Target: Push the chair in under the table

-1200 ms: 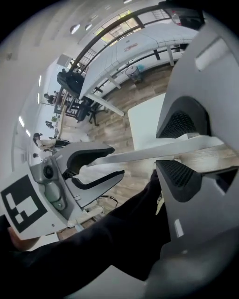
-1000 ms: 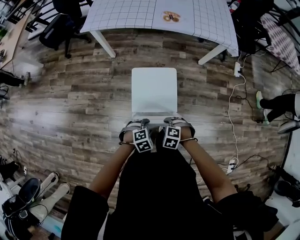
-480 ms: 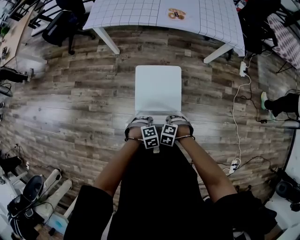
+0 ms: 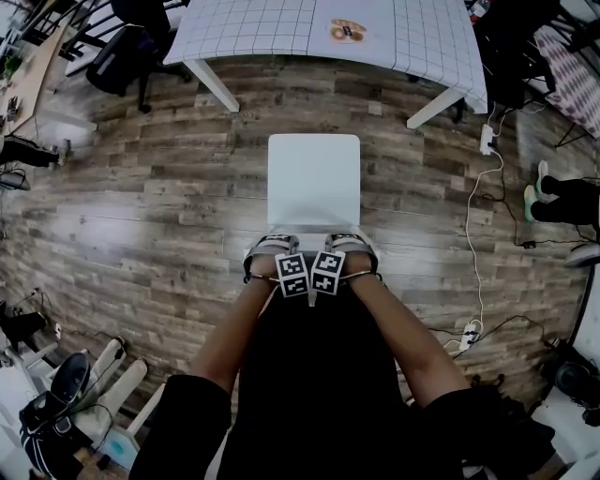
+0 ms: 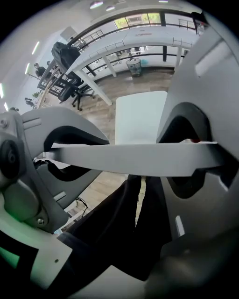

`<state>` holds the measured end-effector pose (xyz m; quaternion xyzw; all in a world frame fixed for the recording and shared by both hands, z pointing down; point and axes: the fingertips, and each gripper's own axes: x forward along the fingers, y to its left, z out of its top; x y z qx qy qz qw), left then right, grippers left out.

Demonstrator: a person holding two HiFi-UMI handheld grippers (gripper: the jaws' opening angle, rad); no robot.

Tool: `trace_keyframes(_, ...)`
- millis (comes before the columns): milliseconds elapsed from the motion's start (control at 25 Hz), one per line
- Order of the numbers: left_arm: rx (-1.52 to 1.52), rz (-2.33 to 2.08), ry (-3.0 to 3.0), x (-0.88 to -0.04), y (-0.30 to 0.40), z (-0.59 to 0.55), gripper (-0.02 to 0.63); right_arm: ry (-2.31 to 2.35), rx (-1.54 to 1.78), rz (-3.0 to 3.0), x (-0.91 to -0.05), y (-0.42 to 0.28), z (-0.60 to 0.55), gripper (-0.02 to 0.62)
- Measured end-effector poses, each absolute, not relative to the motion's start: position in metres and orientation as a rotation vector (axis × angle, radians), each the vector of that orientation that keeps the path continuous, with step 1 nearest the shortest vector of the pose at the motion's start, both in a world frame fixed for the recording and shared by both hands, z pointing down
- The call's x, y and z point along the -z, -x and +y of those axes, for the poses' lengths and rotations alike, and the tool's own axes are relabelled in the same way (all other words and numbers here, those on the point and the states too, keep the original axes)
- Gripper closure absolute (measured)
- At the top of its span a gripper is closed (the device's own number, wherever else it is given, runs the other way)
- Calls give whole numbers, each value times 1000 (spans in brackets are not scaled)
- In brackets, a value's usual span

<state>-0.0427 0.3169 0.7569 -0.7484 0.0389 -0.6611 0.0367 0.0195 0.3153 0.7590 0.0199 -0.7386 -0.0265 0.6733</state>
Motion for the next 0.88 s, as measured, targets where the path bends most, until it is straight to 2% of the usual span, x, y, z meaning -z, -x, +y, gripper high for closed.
trace_keyframes(520,2066,49,2352,-759,43,317,522,-56,25,-1672,-760,-19,315,518)
trace_keyframes(880,2068,-28,2377,-736,70,272,518,-86,-50,-1663,-737,8,271,512)
